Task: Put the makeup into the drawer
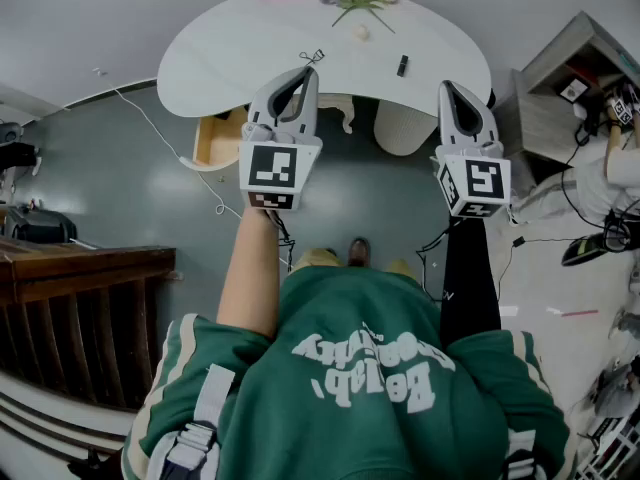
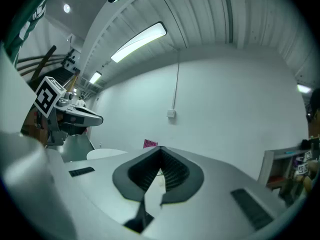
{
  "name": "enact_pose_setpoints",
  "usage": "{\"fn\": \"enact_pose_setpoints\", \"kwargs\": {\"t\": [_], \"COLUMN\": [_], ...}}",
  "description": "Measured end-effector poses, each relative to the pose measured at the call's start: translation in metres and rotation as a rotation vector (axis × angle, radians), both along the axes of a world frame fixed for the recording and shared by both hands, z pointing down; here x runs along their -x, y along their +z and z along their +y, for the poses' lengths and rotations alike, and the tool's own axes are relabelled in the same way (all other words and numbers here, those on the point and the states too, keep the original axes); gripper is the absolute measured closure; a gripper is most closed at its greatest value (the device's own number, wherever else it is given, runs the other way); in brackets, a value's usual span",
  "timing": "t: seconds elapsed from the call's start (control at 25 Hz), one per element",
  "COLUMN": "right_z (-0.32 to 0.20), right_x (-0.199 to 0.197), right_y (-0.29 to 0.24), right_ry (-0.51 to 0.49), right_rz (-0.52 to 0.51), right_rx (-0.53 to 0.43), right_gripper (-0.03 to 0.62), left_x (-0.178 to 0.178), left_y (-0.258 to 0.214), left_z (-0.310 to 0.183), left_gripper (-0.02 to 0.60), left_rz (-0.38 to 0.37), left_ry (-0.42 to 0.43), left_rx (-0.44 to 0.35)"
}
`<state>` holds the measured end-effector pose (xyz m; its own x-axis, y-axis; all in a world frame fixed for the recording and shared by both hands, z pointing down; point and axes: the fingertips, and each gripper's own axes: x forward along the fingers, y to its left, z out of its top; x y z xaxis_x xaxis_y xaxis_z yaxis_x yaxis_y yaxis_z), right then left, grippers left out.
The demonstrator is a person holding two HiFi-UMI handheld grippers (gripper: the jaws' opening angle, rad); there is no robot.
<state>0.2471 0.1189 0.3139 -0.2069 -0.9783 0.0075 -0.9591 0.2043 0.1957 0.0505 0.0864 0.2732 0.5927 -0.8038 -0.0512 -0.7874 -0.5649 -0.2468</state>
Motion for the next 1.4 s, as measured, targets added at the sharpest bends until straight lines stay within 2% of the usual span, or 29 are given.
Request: {"fn": "enact_pose_setpoints", "kwargs": {"t": [0.52,0.88,1.16,1.4], "right_z": [0.000,-0.019,-0.063,-0.131], "right_x": [-0.004,0.003,0.010,0.003], "right_y": [-0.017,-0.015,-0.001,-0.010], "right_ry": [-0.012,-0.043,-0.067,-0.048], "right_rz": [-0.024,-0.075,-0.111,-0.120], "right_rx": [-0.050,-0.058,-0.060,-0.065], "right_gripper": [0.585,0.585,0.585,0.585], "left_x": [0.003,0.021,0.026,0.023], "left_y": [-0.006,-0.003,0.021,0.034], "left_z": [0.001,-0.011,-0.058,-0.136], "left_gripper": [0.566,0.566,0.566,0.566], "left_rz": [0.006,-0.035,-0.051,-0.050], "left_ry": [-0.031,-0.076,-0.063,-0.038], "left_rx": [0.001,0.005,0.050,0.079]}}
